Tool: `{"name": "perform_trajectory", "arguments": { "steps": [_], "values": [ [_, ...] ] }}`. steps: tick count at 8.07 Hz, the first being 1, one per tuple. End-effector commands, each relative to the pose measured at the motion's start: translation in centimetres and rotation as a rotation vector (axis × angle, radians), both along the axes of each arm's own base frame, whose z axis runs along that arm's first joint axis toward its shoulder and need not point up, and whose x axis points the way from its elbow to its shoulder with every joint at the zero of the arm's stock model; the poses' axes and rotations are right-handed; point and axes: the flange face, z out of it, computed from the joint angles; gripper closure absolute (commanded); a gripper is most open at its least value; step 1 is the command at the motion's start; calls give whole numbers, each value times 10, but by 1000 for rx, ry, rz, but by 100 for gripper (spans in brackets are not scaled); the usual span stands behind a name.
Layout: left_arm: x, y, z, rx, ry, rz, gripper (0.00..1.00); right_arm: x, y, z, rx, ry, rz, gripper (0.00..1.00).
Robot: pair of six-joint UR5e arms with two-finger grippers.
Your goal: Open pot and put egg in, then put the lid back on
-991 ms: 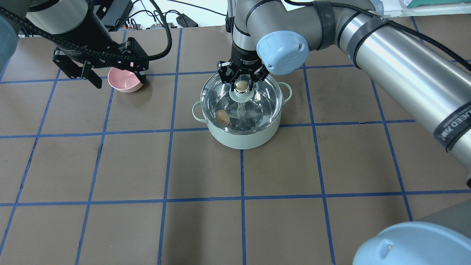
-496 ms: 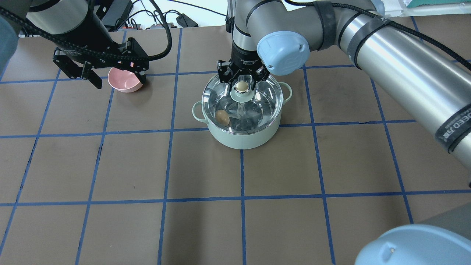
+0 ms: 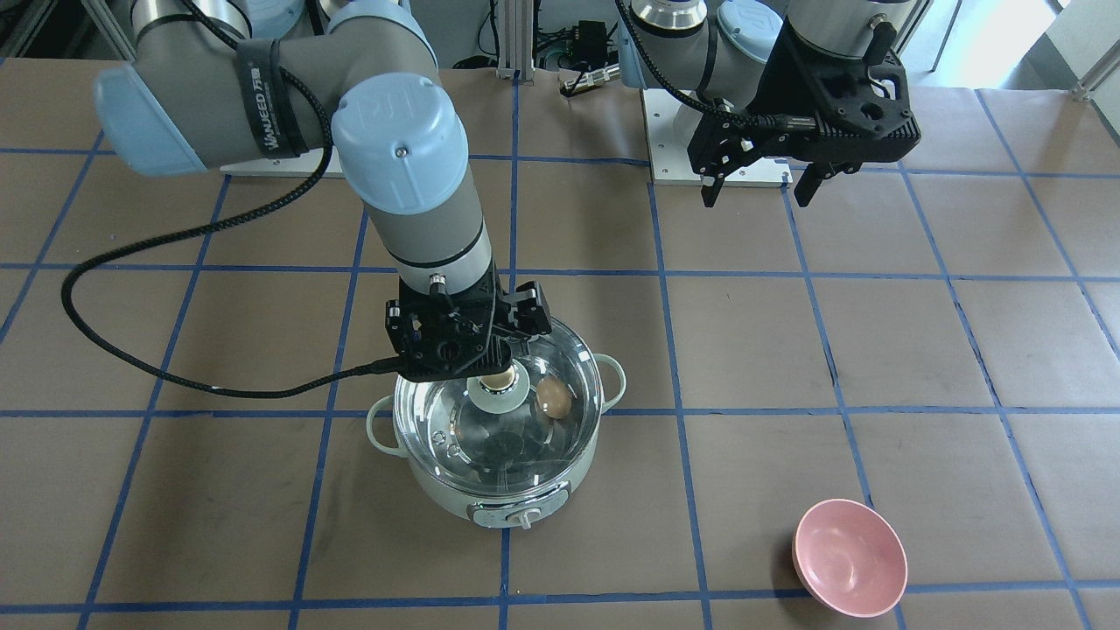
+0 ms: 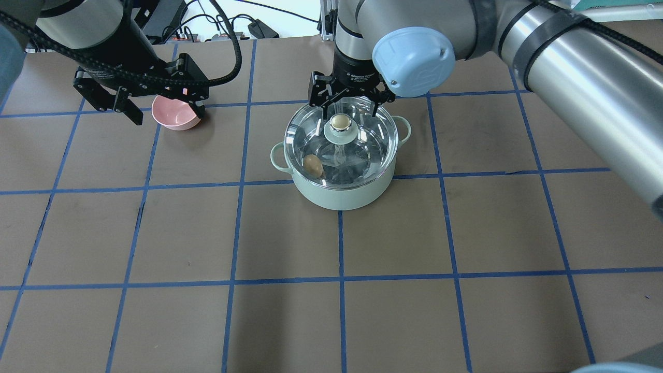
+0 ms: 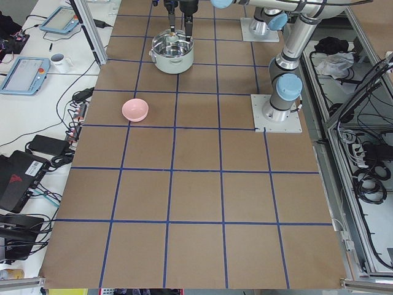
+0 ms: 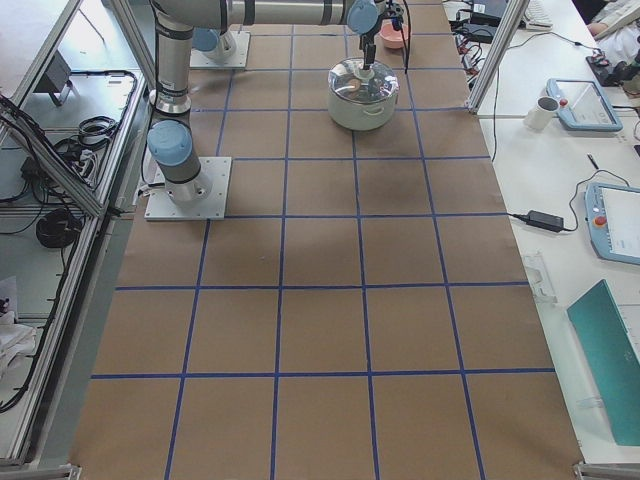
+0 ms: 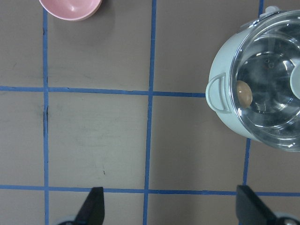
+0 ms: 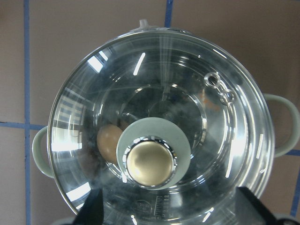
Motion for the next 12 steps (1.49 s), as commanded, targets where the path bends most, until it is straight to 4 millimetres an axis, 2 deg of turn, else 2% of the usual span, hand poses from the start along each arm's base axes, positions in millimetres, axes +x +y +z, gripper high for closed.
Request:
{"name": "perform_trajectory", "arguments": {
  "steps": [1, 3, 4, 5, 9, 12],
  "values": [
    [0, 0, 0, 0, 0, 0, 0, -70, 12, 52, 14, 46, -46, 0],
    [0, 0, 0, 0, -2, 0, 0, -153, 17, 88, 8, 107, -52, 0],
    [0, 0, 0, 0, -2, 0, 0, -178, 21, 96, 18, 155, -54, 0],
    [0, 1, 1, -2, -2, 0, 0, -186, 27, 100, 36, 172, -62, 0],
    [0, 1, 1, -2, -3, 0, 0, -198, 45, 125, 14, 160, -87, 0],
    [0, 1, 1, -2, -3, 0, 0, -197, 47, 111, 30, 141, -84, 0]
  ]
}}
